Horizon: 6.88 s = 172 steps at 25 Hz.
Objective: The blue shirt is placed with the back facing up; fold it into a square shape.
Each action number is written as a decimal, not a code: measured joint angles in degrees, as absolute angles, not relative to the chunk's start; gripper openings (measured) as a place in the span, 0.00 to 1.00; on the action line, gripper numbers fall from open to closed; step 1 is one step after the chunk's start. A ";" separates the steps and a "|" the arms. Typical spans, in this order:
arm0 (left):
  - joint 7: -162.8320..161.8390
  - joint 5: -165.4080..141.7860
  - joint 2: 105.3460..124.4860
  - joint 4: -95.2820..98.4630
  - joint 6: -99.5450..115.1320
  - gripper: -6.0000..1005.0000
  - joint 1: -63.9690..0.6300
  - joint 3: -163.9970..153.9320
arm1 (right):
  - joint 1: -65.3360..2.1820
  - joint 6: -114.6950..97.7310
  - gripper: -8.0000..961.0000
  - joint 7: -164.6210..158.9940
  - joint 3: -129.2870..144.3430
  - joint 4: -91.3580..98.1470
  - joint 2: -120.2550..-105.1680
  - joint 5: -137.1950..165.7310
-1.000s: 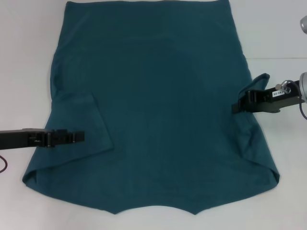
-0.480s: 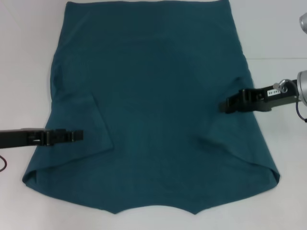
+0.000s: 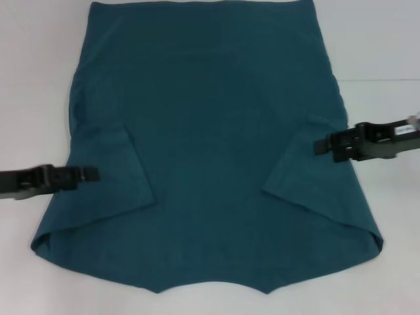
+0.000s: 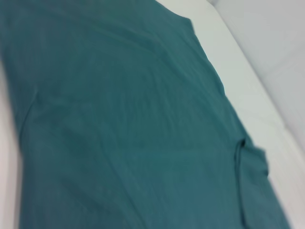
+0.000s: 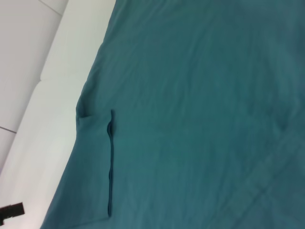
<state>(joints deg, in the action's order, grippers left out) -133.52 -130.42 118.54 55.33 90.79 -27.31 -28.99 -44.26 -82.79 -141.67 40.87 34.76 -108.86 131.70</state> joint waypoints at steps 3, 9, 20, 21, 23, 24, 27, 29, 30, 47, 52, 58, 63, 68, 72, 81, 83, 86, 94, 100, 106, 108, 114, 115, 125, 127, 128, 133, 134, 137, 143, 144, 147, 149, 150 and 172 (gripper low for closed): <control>-140.41 -130.84 117.49 55.36 95.70 0.72 -27.17 -25.08 | -43.33 -84.31 0.61 -141.53 39.76 34.83 -107.92 131.68; -145.24 -136.92 116.67 55.45 98.74 0.72 -25.76 -17.95 | -42.28 -84.43 0.74 -141.08 39.44 34.89 -107.45 131.66; -140.58 -141.05 117.37 54.82 93.89 0.72 -23.60 -16.53 | -42.12 -84.31 0.78 -140.56 39.44 34.90 -107.71 131.66; -138.55 -141.06 117.45 54.53 93.50 0.72 -23.60 -16.55 | -42.08 -84.31 0.78 -140.51 39.43 34.89 -107.73 131.66; -135.75 -141.07 117.65 54.03 92.94 0.72 -23.65 -16.61 | -42.02 -84.27 0.78 -140.19 39.39 34.90 -107.80 131.66; -134.61 -141.07 117.78 53.71 92.44 0.72 -23.67 -16.67 | -41.98 -84.25 0.78 -140.05 39.38 34.89 -107.83 131.66; -133.71 -141.07 118.04 53.02 90.50 0.72 -23.58 -17.31 | -41.74 -84.23 0.78 -139.86 39.38 34.89 -107.86 131.66; -134.19 -141.07 118.10 52.31 89.28 0.72 -23.46 -17.74 | -41.57 -84.27 0.78 -139.85 39.37 34.89 -107.83 131.66; -134.50 -141.07 118.12 52.08 88.92 0.72 -23.46 -17.78 | -41.51 -84.30 0.78 -139.85 39.32 34.89 -107.82 131.66; -136.23 -141.06 118.13 51.06 86.16 0.72 -23.38 -18.00 | -41.22 -84.10 0.78 -139.57 38.01 34.89 -107.71 131.10; -135.74 -141.07 118.19 50.38 85.51 0.71 -23.38 -18.27 | -41.17 -84.13 0.78 -139.57 37.57 34.89 -107.67 131.06; -135.42 -141.07 118.43 49.32 84.69 0.68 -23.35 -20.15 | -41.01 -84.11 0.78 -139.57 37.14 34.89 -107.66 131.04; -135.74 -140.85 118.57 47.79 84.23 0.66 -23.90 -21.72 | -40.83 -84.01 0.78 -139.57 36.69 34.89 -107.58 131.04; -135.77 -140.61 118.69 46.85 85.11 0.64 -25.41 -22.01 | -40.78 -84.00 0.78 -139.38 36.12 34.89 -107.49 131.04; -135.89 -140.92 118.71 45.32 84.94 0.63 -27.19 -22.59 | -40.78 -84.07 0.78 -139.13 35.47 34.89 -107.66 131.04; -139.11 -142.09 118.54 45.29 83.49 0.59 -28.10 -23.60 | -40.69 -84.38 0.78 -138.52 34.43 34.89 -107.63 131.05; -139.31 -142.91 118.50 45.30 83.50 0.58 -28.15 -23.75 | -40.69 -84.50 0.78 -138.35 34.33 34.89 -107.55 131.05; -139.41 -143.61 118.47 45.34 83.50 0.54 -28.33 -23.88 | -40.68 -84.64 0.78 -138.34 34.33 34.89 -107.44 131.05; -138.93 -143.17 118.45 45.44 83.99 0.37 -28.43 -23.91 | -40.26 -85.47 0.78 -138.34 34.68 34.89 -107.21 131.30; -138.33 -142.47 118.32 45.52 84.73 0.19 -28.60 -23.79 | -38.94 -88.52 0.78 -138.15 34.95 34.89 -106.10 131.52; -134.97 -139.60 118.13 45.41 85.47 0.03 -28.82 -23.58 | -36.21 -92.86 0.78 -138.31 37.58 36.30 -104.09 132.66; -134.68 -139.18 118.13 45.32 85.54 0.03 -29.10 -23.81 | -35.50 -93.55 0.78 -138.48 37.65 36.88 -103.95 134.06; -134.58 -139.09 118.12 45.22 85.57 0.03 -29.84 -23.90 | -35.11 -93.56 0.77 -133.78 37.75 37.05 -104.93 139.29; -134.58 -139.08 118.12 45.21 85.57 0.03 -29.87 -23.91 | -35.13 -93.35 0.77 -132.29 37.76 37.06 -105.30 139.77; -134.56 -139.04 118.12 45.08 85.54 0.03 -29.65 -23.91 | -35.67 -89.77 0.74 -127.08 38.19 37.10 -107.59 142.46; -134.59 -139.04 118.12 45.08 85.52 0.03 -29.64 -23.91 | -35.78 -89.34 0.74 -126.67 38.41 37.09 -107.92 142.70; -134.62 -139.04 118.12 45.08 85.52 0.03 -29.63 -23.91 | -35.81 -89.16 0.74 -126.56 38.46 37.10 -108.06 142.74; -134.76 -139.04 118.12 45.08 85.44 0.03 -29.75 -23.91 | -35.81 -88.69 0.72 -126.42 38.60 37.09 -108.61 142.79; -134.81 -139.04 118.12 45.08 85.41 0.03 -29.77 -23.90 | -35.80 -88.67 0.72 -126.41 38.60 37.09 -108.71 142.80; -134.88 -139.04 118.13 45.08 85.30 0.03 -29.79 -23.90 | -35.81 -88.54 0.71 -126.52 38.95 37.05 -108.88 142.82; -134.92 -139.04 118.13 45.08 84.98 0.03 -29.88 -23.90 | -35.95 -88.36 0.70 -126.88 40.04 36.61 -108.97 142.83; -134.94 -139.04 118.12 45.08 84.96 0.03 -29.88 -23.90 | -35.95 -88.28 0.70 -126.93 40.06 36.61 -108.98 142.83; -134.99 -139.04 118.12 45.08 84.96 0.03 -29.89 -23.90 | -35.99 -87.97 0.69 -126.97 40.07 36.62 -108.98 142.82; -135.00 -139.04 118.13 45.09 84.96 0.03 -29.89 -23.90 | -36.02 -87.38 0.69 -126.98 40.12 36.62 -109.04 142.83; -135.00 -139.04 118.13 45.08 84.96 0.03 -29.89 -23.91 | -36.03 -87.05 0.68 -126.98 40.16 36.59 -109.08 142.83; -134.95 -139.04 118.13 44.99 84.45 0.03 -29.87 -23.53 | -37.50 -84.85 0.63 -127.68 42.10 36.20 -112.12 143.00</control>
